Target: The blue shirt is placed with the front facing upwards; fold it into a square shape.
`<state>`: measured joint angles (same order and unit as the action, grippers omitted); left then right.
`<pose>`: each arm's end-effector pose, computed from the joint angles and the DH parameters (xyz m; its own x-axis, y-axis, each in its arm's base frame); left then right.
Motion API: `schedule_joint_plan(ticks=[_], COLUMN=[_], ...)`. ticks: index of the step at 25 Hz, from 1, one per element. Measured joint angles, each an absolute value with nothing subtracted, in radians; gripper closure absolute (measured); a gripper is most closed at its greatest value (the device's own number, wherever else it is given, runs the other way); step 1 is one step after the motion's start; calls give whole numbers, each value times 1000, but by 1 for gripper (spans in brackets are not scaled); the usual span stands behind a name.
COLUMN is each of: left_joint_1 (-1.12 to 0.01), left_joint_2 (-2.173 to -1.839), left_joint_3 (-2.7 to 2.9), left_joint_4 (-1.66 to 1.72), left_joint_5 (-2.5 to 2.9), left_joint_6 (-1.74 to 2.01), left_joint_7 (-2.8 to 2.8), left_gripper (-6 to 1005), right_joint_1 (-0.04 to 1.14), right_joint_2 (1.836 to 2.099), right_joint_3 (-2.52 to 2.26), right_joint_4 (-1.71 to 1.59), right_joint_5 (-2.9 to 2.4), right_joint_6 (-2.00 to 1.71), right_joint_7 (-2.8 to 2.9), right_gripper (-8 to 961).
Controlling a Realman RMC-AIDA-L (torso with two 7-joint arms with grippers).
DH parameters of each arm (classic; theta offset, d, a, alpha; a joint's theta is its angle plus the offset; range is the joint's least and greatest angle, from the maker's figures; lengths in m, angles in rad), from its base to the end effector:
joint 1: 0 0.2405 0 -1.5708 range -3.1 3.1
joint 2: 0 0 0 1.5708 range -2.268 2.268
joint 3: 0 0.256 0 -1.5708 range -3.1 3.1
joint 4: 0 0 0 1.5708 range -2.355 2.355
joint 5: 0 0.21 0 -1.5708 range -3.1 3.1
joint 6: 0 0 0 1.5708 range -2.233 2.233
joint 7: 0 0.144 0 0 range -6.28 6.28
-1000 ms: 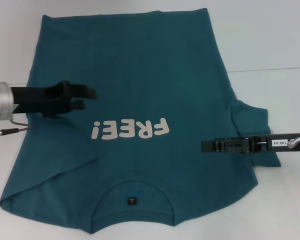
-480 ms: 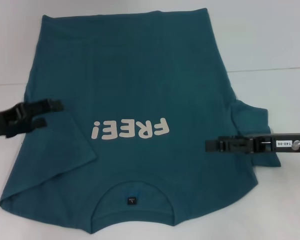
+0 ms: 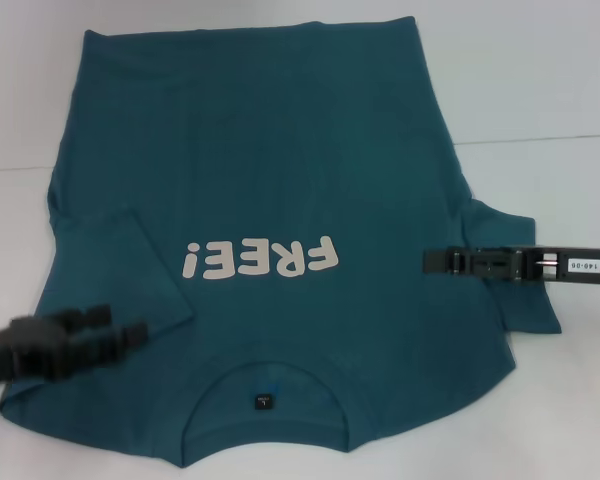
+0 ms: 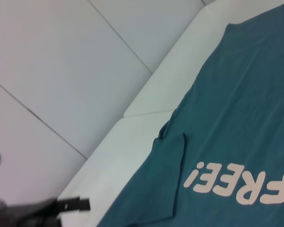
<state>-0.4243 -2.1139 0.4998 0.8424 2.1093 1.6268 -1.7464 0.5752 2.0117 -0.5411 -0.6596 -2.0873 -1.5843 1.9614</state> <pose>-0.2970 0.3065 0.0360 0.5510 0.6081 0.5715 0.7720 -0.6314 -0.0725 0.2725 0.3484 0.0394 0.4213 -0.7299 -0.5383 -0.8346 -0.5443 0.0849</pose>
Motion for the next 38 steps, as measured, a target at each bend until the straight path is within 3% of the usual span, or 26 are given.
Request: schedule_joint_plan(ticks=[6, 9, 11, 17, 22, 25, 33, 38], left_joint_1=[-342, -326, -321, -318, -328, -336, -353, -356], left_joint_2=[-2150, -2154, -2157, -2162, -2163, -2163, -2163, -2163], left_joint_3=[501, 491, 468, 428, 432, 431, 427, 426], left_joint_4=[844, 842, 841, 818, 801, 800, 788, 776], left_joint_5=[2055, 2049, 2049, 2038, 2037, 2037, 2014, 1992], left_joint_6=[1718, 1763, 1787, 1813, 1813, 1809, 1801, 1795], left_joint_7=[-1565, -1567, -1572, -1605, -1606, -1609, -1632, -1633], left_gripper=[112, 112, 112, 112, 112, 112, 112, 112], right_joint_1=[572, 568, 568, 574, 570, 578, 623, 658], right_joint_2=[2002, 1976, 1941, 1800, 1719, 1710, 1727, 1766], right_joint_3=[-534, -519, -517, -520, -521, -521, -538, -569], right_joint_4=[-680, -703, -719, -724, -725, -720, -605, -546], right_joint_5=[-2071, -2066, -2075, -2142, -2231, -2323, -2404, -2411], right_joint_6=[-1591, -1598, -1599, -1572, -1567, -1558, -1419, -1319], right_joint_7=[1976, 2004, 2069, 2358, 2505, 2531, 2533, 2533], right_gripper=[133, 134, 135, 136, 138, 139, 141, 142])
